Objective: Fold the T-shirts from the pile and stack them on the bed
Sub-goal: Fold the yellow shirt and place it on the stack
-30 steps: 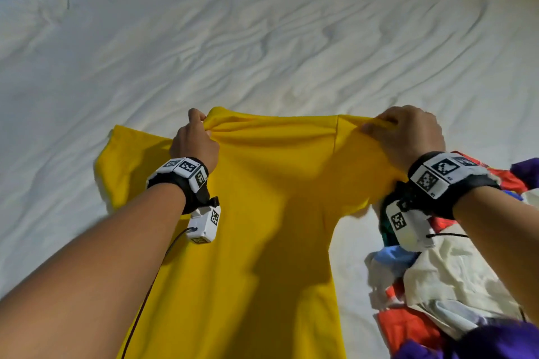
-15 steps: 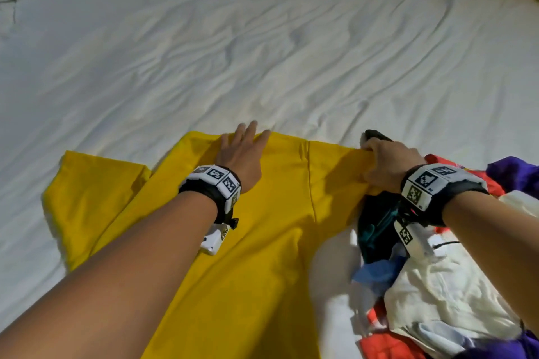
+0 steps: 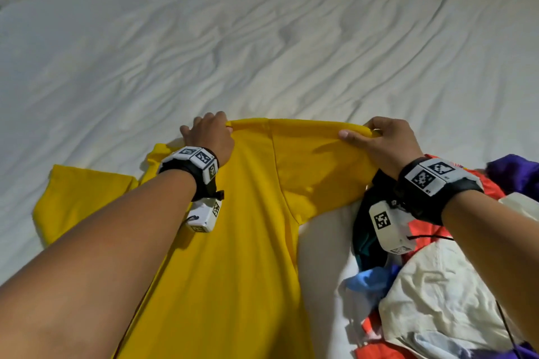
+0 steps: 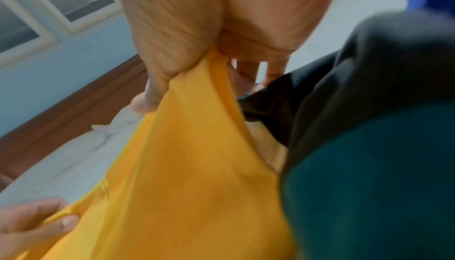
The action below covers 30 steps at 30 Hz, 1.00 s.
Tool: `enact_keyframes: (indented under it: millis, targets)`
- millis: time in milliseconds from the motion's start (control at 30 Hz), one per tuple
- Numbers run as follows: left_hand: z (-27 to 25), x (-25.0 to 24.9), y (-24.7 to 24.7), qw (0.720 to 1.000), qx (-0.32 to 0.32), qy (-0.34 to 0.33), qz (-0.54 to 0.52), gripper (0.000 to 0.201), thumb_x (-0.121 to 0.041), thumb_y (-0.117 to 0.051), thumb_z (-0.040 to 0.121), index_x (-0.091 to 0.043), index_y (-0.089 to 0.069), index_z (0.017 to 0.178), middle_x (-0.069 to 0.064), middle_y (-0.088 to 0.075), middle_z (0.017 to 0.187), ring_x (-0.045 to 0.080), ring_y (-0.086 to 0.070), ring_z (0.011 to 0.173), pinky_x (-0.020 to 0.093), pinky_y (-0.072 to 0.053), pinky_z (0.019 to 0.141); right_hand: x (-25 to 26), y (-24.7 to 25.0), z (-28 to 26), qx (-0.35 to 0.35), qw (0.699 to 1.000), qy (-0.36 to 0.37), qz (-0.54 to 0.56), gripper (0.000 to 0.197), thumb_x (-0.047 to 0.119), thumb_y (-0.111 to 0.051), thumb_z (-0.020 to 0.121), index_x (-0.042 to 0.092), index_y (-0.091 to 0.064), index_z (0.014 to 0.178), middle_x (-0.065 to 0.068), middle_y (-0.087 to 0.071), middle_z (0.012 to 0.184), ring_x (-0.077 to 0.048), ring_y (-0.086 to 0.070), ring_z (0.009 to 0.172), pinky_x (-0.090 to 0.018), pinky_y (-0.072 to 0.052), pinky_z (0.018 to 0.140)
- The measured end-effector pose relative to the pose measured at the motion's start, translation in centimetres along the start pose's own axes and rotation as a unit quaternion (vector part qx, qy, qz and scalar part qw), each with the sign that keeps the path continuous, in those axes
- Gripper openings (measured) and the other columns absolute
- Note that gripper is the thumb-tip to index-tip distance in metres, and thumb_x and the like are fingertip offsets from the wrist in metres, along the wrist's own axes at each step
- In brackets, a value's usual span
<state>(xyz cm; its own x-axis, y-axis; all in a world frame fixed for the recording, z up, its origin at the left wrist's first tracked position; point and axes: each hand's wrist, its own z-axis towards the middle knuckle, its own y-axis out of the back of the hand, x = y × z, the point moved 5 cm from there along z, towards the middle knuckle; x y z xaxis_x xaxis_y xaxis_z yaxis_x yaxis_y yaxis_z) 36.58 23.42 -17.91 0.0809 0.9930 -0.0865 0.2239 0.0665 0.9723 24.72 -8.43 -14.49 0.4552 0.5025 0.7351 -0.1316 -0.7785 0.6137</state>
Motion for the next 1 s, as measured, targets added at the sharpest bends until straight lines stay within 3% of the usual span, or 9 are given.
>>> enact_keyframes:
  millis: [100, 167, 300, 367, 500, 633, 767, 900, 1000]
  targets:
    - [0.1, 0.1, -0.4, 1.000, 0.013, 0.003, -0.006, 0.024, -0.031, -0.043, 0.107, -0.015, -0.055, 0.120, 0.013, -0.057, 0.127, 0.038, -0.049, 0.122, 0.056, -0.034, 0.104, -1.1, 0.0, -0.1, 0.077, 0.986, -0.023, -0.148, 0.040, 0.046, -0.085, 0.076, 0.015, -0.061, 0.076, -0.001, -0.063, 0.081, -0.026, -0.061, 0.081, -0.033, -0.045, 0.065]
    - [0.0, -0.3, -0.8, 1.000, 0.015, -0.001, -0.009, 0.027, -0.032, -0.042, 0.107, -0.015, -0.054, 0.124, 0.014, -0.056, 0.130, 0.037, -0.048, 0.123, 0.056, -0.034, 0.104, -2.1, 0.6, 0.1, 0.050, 0.980, -0.045, -0.187, 0.033, 0.041, -0.081, 0.080, 0.014, -0.063, 0.074, -0.005, -0.065, 0.078, -0.033, -0.063, 0.085, -0.038, -0.049, 0.071]
    - [-0.2, -1.5, -1.5, 1.000, 0.000, -0.025, -0.003, 0.028, -0.032, -0.039, 0.108, -0.015, -0.052, 0.126, 0.013, -0.053, 0.131, 0.036, -0.047, 0.123, 0.055, -0.033, 0.104, -2.1, 1.4, 0.3, -0.084, 0.994, -0.053, 0.043, 0.032, 0.042, -0.071, 0.083, 0.019, -0.073, 0.105, -0.003, -0.074, 0.099, -0.027, -0.068, 0.097, -0.047, -0.054, 0.095]
    - [-0.1, -1.7, -1.6, 1.000, -0.008, -0.027, -0.002, 0.029, -0.033, -0.038, 0.109, -0.015, -0.052, 0.127, 0.013, -0.053, 0.132, 0.036, -0.047, 0.124, 0.055, -0.033, 0.104, -1.3, 1.0, 0.0, -0.118, 0.988, -0.038, 0.095, 0.027, 0.036, -0.065, 0.093, 0.018, -0.067, 0.113, -0.003, -0.070, 0.105, -0.025, -0.066, 0.100, -0.044, -0.053, 0.094]
    - [0.3, -1.2, -1.1, 1.000, -0.022, -0.017, -0.012, 0.029, -0.032, -0.038, 0.109, -0.014, -0.052, 0.127, 0.014, -0.053, 0.133, 0.037, -0.047, 0.124, 0.055, -0.033, 0.102, -0.9, -0.1, 0.0, -0.146, 0.989, -0.035, 0.002, 0.032, 0.032, -0.049, 0.105, 0.006, -0.050, 0.123, -0.009, -0.053, 0.104, -0.026, -0.047, 0.091, -0.036, -0.035, 0.076]
    - [0.0, -1.4, -1.2, 0.999, -0.017, -0.028, 0.019, 0.031, -0.033, -0.038, 0.109, -0.014, -0.050, 0.130, 0.016, -0.050, 0.134, 0.038, -0.044, 0.126, 0.057, -0.034, 0.105, -2.1, -0.7, 0.6, -0.107, 0.981, -0.085, -0.140, 0.030, 0.032, -0.046, 0.105, 0.006, -0.045, 0.120, -0.025, -0.057, 0.113, -0.044, -0.056, 0.099, -0.043, -0.035, 0.072]
    - [-3.6, -4.0, -1.3, 0.996, -0.035, -0.068, 0.039, 0.056, -0.038, -0.041, 0.108, -0.017, -0.025, 0.156, 0.021, -0.021, 0.162, 0.042, -0.016, 0.151, 0.065, -0.017, 0.117, -2.5, -0.8, 0.9, -0.115, 0.958, -0.089, -0.248, 0.038, 0.039, -0.049, 0.104, 0.011, -0.039, 0.127, -0.024, -0.054, 0.124, -0.049, -0.056, 0.107, -0.049, -0.040, 0.074]
    - [-9.5, -6.9, -5.7, 0.979, 0.057, -0.169, 0.096, 0.067, -0.041, -0.031, 0.109, -0.020, 0.003, 0.162, 0.015, 0.011, 0.169, 0.039, 0.007, 0.156, 0.066, -0.007, 0.120, 0.3, -3.7, -2.3, -0.211, 0.939, 0.005, -0.271, 0.059, 0.035, -0.057, 0.095, 0.016, -0.034, 0.145, -0.013, -0.027, 0.158, -0.039, -0.030, 0.142, -0.056, -0.033, 0.105]
    - [-9.7, -5.3, -8.7, 0.978, 0.104, -0.155, 0.091, 0.066, -0.049, -0.017, 0.108, -0.029, 0.018, 0.160, 0.010, 0.024, 0.168, 0.032, 0.016, 0.156, 0.063, 0.002, 0.122, 1.3, -11.3, -4.8, -0.052, 0.946, 0.092, -0.305, 0.064, 0.038, -0.040, 0.103, 0.018, -0.018, 0.159, -0.009, 0.002, 0.170, -0.030, 0.005, 0.156, -0.051, -0.004, 0.123]
